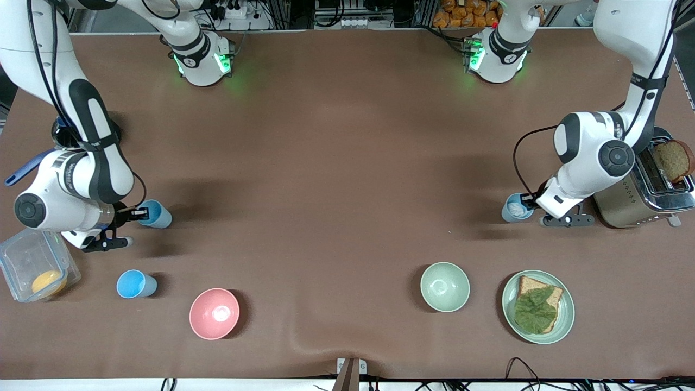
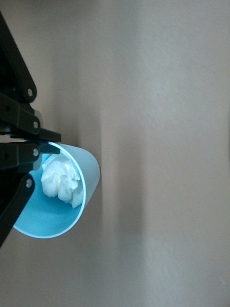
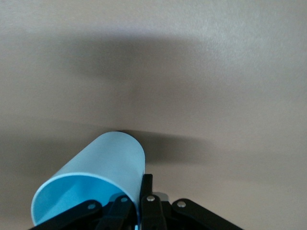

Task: Stack blue cups with both arms
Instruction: 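Lift the tissue cup with the left gripper toward the table middle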

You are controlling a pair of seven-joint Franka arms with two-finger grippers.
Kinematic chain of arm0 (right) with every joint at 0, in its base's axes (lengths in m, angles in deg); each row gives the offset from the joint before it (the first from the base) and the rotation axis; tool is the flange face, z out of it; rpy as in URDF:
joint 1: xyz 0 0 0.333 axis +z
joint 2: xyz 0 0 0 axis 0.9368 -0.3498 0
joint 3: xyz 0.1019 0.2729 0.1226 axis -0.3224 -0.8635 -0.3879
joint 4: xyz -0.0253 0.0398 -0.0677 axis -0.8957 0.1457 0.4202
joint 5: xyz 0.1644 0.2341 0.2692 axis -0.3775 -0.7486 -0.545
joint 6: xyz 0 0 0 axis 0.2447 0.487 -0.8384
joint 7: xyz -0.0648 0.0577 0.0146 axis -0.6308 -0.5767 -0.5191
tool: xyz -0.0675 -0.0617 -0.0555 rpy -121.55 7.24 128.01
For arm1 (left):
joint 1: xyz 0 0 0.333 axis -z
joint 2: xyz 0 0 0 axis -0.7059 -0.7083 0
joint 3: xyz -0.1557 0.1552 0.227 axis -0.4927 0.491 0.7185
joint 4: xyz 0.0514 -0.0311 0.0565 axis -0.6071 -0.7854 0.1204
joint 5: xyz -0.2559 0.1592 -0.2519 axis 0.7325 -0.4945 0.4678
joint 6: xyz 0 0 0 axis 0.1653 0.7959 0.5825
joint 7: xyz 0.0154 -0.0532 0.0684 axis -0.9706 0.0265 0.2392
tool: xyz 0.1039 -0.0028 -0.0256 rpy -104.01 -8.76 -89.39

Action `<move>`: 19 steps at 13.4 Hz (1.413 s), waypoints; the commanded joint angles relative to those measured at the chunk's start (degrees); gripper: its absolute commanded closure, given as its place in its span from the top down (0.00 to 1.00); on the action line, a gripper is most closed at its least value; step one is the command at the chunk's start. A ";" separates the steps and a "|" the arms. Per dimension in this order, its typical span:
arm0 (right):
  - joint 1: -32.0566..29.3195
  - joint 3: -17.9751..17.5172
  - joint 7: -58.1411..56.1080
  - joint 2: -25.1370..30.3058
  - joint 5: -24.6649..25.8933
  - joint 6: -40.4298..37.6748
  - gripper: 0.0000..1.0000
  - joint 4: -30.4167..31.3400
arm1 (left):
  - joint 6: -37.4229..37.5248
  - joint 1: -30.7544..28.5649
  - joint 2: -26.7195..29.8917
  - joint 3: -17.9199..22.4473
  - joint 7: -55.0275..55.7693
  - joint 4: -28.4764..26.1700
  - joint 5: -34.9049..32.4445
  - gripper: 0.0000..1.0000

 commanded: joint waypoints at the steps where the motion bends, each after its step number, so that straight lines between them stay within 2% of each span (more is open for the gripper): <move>1: -0.65 -0.30 -3.46 2.66 -1.20 -3.67 0.00 -0.98 | 3.40 0.24 -0.48 -3.58 2.55 4.17 3.28 0.00; 2: -0.74 -0.30 -3.55 3.01 -1.20 -4.99 0.00 -1.86 | 5.07 0.24 -0.48 -5.77 4.65 5.67 4.24 0.00; 4: -0.74 -0.30 -3.90 3.02 -1.20 -5.27 0.00 -2.22 | 10.68 0.51 -1.01 -11.91 14.19 10.14 10.37 0.00; 5: -0.74 -0.30 -3.90 3.02 -1.20 -5.27 0.00 -2.22 | 11.84 1.90 -1.88 -15.08 20.17 12.34 11.36 0.00; 6: -0.74 -0.30 -3.90 3.02 -1.20 -5.27 0.00 -2.22 | 11.85 4.53 -2.93 -16.59 26.58 14.19 11.37 0.00; 10: -0.74 -0.30 -3.90 3.02 -1.20 -5.27 0.00 -2.22 | 11.68 19.80 -9.26 -16.17 47.25 22.71 10.41 0.00; 14: -0.13 -0.30 -1.45 3.37 -1.29 -6.31 0.00 -2.22 | 11.41 29.40 -18.22 -16.16 64.67 31.85 4.19 0.00; 16: 0.40 -0.39 -0.22 4.42 -1.38 -7.63 0.00 -2.22 | 11.41 31.53 -21.30 -16.16 70.39 34.06 0.23 0.00; 19: 2.85 -0.56 6.01 7.40 -3.39 -9.40 0.00 -0.91 | 10.10 33.20 -22.72 -16.16 71.73 34.07 -3.30 0.00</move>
